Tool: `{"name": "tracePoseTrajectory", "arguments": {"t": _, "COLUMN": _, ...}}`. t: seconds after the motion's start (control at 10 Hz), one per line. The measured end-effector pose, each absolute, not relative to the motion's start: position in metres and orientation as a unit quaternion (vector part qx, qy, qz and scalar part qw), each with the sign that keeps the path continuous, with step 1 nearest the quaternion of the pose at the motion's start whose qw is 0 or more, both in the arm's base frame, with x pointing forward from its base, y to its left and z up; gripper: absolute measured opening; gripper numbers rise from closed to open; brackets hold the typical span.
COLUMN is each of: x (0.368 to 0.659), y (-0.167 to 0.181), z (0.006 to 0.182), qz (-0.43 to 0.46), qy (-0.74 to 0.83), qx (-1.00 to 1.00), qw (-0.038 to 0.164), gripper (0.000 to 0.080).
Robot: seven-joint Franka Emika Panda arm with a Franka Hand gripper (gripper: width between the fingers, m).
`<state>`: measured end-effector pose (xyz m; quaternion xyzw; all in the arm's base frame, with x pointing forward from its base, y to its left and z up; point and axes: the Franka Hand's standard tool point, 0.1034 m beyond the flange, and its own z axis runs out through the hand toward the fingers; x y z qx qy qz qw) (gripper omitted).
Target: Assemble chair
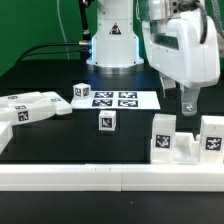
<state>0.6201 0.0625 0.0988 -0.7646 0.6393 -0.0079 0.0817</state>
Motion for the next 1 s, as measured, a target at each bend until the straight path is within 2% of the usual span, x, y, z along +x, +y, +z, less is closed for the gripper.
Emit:
{"name": "tracePoseTrajectory", "arguments": {"t": 0.2, "x": 0.615, "y": 0.057, "z": 0.092, "qz": -0.021, "qy": 0.579, "qx": -0.811, "qw": 0.078, "gripper": 0.0649}}
{"name": "tracePoseTrajectory", "arguments": {"t": 0.6, "x": 0.615, "y": 0.056, "z": 0.091, "qz": -0.030, "qy": 0.472, "qx": -0.878, "qw": 0.073, "gripper": 0.0649}}
{"name": "tracePoseTrajectory", "arguments": {"t": 1.0, "x": 0.608, "y": 0.053, "z": 0.092, "qz": -0.045, "qy": 0.264, "qx": -0.961, "qw": 0.065, "gripper": 0.0649}}
